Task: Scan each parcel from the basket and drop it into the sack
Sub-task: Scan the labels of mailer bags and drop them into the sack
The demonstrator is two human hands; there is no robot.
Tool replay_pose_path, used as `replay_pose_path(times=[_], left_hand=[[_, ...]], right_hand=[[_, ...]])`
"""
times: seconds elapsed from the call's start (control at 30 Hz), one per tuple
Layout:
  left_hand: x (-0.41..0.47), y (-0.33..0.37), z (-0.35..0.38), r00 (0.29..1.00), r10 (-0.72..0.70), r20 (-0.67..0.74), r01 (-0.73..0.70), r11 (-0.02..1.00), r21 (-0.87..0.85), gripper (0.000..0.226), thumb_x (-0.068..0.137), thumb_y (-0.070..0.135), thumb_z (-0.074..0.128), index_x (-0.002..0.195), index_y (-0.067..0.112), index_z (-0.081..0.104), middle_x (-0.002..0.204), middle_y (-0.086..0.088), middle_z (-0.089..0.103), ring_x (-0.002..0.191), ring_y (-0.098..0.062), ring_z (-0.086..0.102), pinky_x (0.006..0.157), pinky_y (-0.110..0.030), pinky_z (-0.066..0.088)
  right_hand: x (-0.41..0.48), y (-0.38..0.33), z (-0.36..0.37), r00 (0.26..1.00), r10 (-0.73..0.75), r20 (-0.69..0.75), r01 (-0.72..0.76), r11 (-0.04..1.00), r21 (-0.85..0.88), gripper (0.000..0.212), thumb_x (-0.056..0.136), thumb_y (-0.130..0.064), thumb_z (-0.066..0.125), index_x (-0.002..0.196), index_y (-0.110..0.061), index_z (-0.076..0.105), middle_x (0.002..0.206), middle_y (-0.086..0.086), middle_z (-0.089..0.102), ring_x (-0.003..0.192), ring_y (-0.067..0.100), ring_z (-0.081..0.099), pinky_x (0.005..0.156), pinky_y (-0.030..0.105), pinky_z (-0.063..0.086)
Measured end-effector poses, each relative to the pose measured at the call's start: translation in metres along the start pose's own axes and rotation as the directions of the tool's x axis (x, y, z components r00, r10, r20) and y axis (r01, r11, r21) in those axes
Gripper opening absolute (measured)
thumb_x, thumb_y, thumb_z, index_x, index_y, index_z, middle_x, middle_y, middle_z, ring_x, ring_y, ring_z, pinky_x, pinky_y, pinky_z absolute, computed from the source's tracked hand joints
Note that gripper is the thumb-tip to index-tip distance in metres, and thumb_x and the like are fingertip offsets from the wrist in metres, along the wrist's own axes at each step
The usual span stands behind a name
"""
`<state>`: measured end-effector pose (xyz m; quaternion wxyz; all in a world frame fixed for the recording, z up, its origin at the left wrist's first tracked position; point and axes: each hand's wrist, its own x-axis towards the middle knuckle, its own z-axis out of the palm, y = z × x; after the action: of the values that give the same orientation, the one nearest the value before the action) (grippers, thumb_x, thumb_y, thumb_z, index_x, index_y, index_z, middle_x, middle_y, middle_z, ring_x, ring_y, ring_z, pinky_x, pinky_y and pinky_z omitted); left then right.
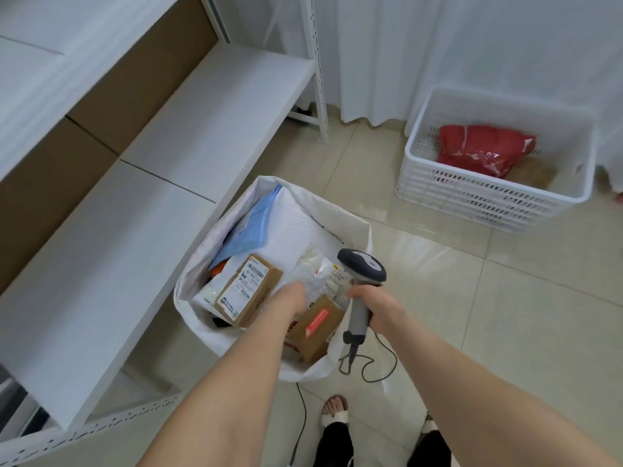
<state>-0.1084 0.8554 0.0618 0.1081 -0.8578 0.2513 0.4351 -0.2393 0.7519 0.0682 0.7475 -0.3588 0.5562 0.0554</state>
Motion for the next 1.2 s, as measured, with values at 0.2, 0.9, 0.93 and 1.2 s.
replay_pose_path(times=[0.2, 0.9, 0.93, 1.2], left_hand=[[-0.028, 0.035, -0.059, 0.977, 0.041, -0.208, -0.031, 0.998, 0.051, 0.043, 0.094, 0.012, 0.043, 0.136, 0.013, 0.045, 0.136, -0.012, 0.05, 0.118, -0.028, 0.052, 0.092, -0.037, 0.046], [-0.157, 0.394, -0.203, 0.764, 0.328, -0.556, -0.274, 0.945, 0.18, 0.041, 0.093, 0.009, 0.038, 0.133, 0.012, 0.049, 0.136, -0.013, 0.046, 0.12, -0.033, 0.051, 0.095, -0.04, 0.045], [-0.153, 0.41, -0.208, 0.762, 0.34, -0.551, -0.284, 0.94, 0.187, 0.041, 0.094, 0.01, 0.038, 0.134, 0.012, 0.049, 0.136, -0.014, 0.045, 0.12, -0.033, 0.05, 0.096, -0.041, 0.044], [-0.07, 0.534, -0.253, 0.77, 0.428, -0.473, -0.367, 0.904, 0.219, 0.044, 0.093, 0.01, 0.04, 0.136, 0.01, 0.048, 0.139, -0.015, 0.043, 0.126, -0.034, 0.047, 0.104, -0.04, 0.041]], right_hand=[[-0.038, -0.047, -0.021, 0.995, -0.087, 0.046, 0.084, 0.994, 0.068, 0.024, 0.086, 0.007, 0.06, 0.102, -0.011, 0.059, 0.097, 0.01, 0.065, 0.088, 0.023, 0.063, 0.074, 0.037, 0.051], [-0.165, -0.249, -0.284, 0.9, -0.419, -0.117, 0.435, 0.858, 0.273, 0.013, 0.078, 0.007, 0.06, 0.083, -0.005, 0.057, 0.073, 0.012, 0.057, 0.06, 0.022, 0.053, 0.066, 0.034, 0.047], [-0.16, -0.257, -0.296, 0.901, -0.413, -0.132, 0.434, 0.853, 0.291, 0.013, 0.078, 0.006, 0.061, 0.083, -0.005, 0.058, 0.073, 0.011, 0.058, 0.06, 0.021, 0.053, 0.068, 0.035, 0.047], [-0.092, -0.341, -0.387, 0.923, -0.313, -0.225, 0.381, 0.829, 0.41, 0.01, 0.086, -0.003, 0.063, 0.095, -0.005, 0.058, 0.062, 0.005, 0.059, 0.054, 0.016, 0.055, 0.059, 0.031, 0.049]])
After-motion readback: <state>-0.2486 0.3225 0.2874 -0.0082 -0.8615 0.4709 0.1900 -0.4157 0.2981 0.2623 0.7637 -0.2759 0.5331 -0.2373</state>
